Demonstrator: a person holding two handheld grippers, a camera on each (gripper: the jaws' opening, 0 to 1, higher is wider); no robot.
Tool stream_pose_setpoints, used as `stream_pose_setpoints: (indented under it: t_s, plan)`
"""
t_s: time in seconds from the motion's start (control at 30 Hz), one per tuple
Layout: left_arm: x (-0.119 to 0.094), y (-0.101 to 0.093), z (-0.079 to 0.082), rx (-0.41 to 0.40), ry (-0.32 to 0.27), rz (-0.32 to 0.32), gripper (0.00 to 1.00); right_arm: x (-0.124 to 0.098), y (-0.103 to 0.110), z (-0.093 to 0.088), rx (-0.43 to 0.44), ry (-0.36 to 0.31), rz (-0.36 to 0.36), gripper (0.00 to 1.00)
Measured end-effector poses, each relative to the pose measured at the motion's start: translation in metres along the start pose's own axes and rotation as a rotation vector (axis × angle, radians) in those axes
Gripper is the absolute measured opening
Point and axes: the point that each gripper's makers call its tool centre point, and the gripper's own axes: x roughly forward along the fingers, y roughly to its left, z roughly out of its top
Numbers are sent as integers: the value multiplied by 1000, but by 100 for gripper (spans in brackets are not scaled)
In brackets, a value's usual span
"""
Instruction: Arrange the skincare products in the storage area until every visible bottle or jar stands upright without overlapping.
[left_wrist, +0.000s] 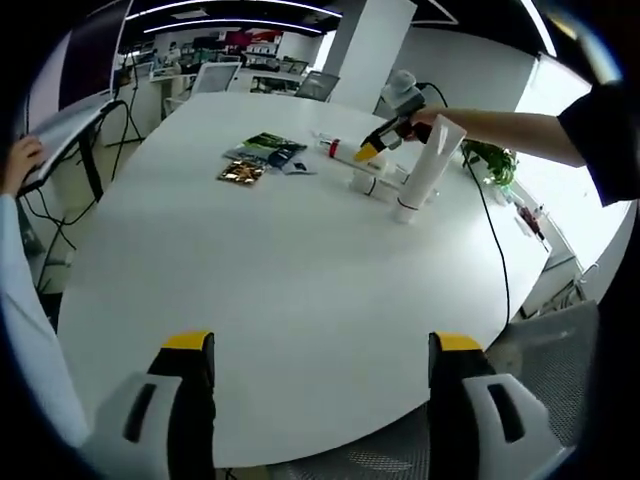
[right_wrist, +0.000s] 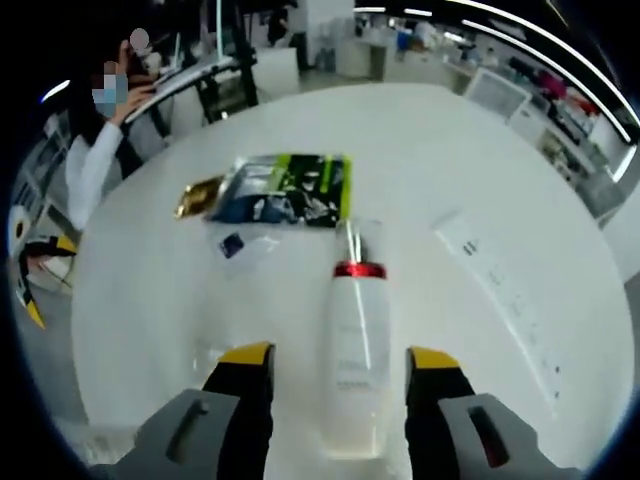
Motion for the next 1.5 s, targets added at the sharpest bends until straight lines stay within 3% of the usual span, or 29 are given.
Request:
stream_pose_setpoints:
  t_s: [0.13, 0.27, 0.47, 0.57, 0.97, 1.27, 1.5]
  plan:
    - [0, 0, 1, -6, -5, -1, 83, 6, -2, -1, -11, 15, -6, 48]
    - [1, -1, 0, -6, -1, -5, 82, 8, -3, 1, -18, 14, -5, 38]
    - [2, -2, -1, 1, 4, -8, 82, 13, -7, -2, -35, 32, -20, 33]
    - [2, -1, -1, 0, 6, -7, 82, 12, -17, -2, -54, 23, -67, 22]
    - [3, -4, -2, 3, 13, -16, 81, 4, -15, -11, -48, -16, -88, 19]
    - [2, -10, -1, 17, 15, -33, 81, -25, -13, -7, -7, -86, -90, 18]
    - [0, -20, 1, 46, 20, -61, 81, -70, -17, -4, 22, -159, -130, 18]
